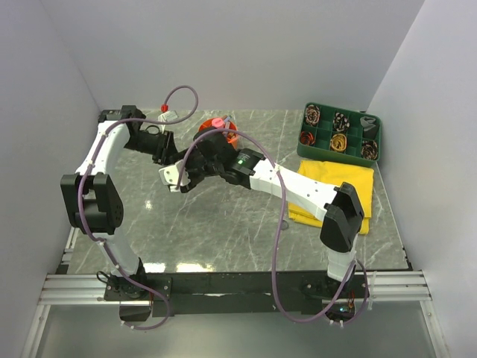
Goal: Sort the stationery into containers
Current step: Pick up the stationery from the center of the board.
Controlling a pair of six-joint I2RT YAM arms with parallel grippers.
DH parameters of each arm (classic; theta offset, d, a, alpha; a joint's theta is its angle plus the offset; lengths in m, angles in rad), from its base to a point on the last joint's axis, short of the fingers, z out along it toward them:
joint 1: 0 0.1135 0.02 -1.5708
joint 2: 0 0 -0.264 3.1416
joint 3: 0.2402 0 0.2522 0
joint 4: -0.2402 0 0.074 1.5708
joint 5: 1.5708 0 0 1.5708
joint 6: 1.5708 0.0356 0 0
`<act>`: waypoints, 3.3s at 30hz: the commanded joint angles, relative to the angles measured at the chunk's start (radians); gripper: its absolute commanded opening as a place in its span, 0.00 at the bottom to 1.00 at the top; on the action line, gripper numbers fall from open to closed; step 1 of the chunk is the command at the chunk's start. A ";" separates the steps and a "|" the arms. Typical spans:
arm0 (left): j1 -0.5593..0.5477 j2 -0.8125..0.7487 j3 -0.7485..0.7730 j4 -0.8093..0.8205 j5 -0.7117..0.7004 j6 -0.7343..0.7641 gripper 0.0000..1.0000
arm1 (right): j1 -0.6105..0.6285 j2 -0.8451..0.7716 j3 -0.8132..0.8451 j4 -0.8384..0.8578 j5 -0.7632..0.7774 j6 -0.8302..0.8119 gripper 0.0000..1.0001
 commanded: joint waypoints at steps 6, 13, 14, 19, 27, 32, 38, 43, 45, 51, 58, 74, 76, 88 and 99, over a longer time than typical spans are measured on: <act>-0.002 -0.053 0.040 -0.031 -0.002 -0.035 0.01 | 0.004 -0.001 -0.032 -0.091 0.051 -0.022 0.62; -0.002 -0.066 0.036 -0.031 -0.030 -0.052 0.01 | 0.000 0.023 -0.015 -0.091 0.109 0.023 0.64; -0.002 -0.072 0.036 -0.031 -0.028 -0.052 0.01 | 0.001 0.025 -0.016 -0.085 0.114 0.032 0.64; -0.002 -0.080 0.034 -0.031 -0.040 -0.063 0.01 | -0.010 0.049 -0.009 -0.048 0.143 0.063 0.64; -0.002 -0.112 -0.009 -0.031 -0.063 -0.061 0.01 | -0.056 0.102 0.082 -0.113 0.166 0.090 0.62; -0.001 -0.107 -0.010 -0.031 -0.066 -0.067 0.01 | -0.071 0.065 0.048 -0.131 0.175 0.081 0.63; -0.002 -0.115 -0.018 -0.031 -0.092 -0.076 0.01 | -0.085 0.030 0.008 -0.149 0.213 0.086 0.63; -0.002 -0.119 -0.039 -0.031 -0.085 -0.078 0.01 | -0.097 -0.026 -0.065 -0.071 0.238 0.096 0.64; -0.001 -0.116 -0.030 -0.031 -0.088 -0.083 0.01 | -0.099 -0.018 -0.062 -0.060 0.241 0.101 0.64; -0.002 -0.107 -0.021 -0.031 -0.099 -0.089 0.01 | -0.095 -0.010 -0.027 -0.045 0.209 0.112 0.64; -0.002 -0.089 -0.012 -0.030 -0.094 -0.084 0.01 | -0.095 -0.102 -0.105 -0.017 0.077 0.106 0.65; -0.001 -0.072 0.002 -0.030 -0.065 -0.081 0.01 | -0.073 -0.033 -0.007 -0.059 0.006 0.133 0.65; -0.002 -0.072 0.001 -0.030 -0.062 -0.079 0.01 | -0.068 -0.020 -0.001 -0.057 0.006 0.136 0.65; -0.002 -0.064 0.010 -0.030 -0.043 -0.078 0.01 | -0.042 0.030 0.042 -0.090 0.025 0.118 0.63; -0.001 -0.083 0.034 0.036 -0.071 -0.104 0.13 | -0.036 0.063 0.085 -0.129 0.019 0.178 0.05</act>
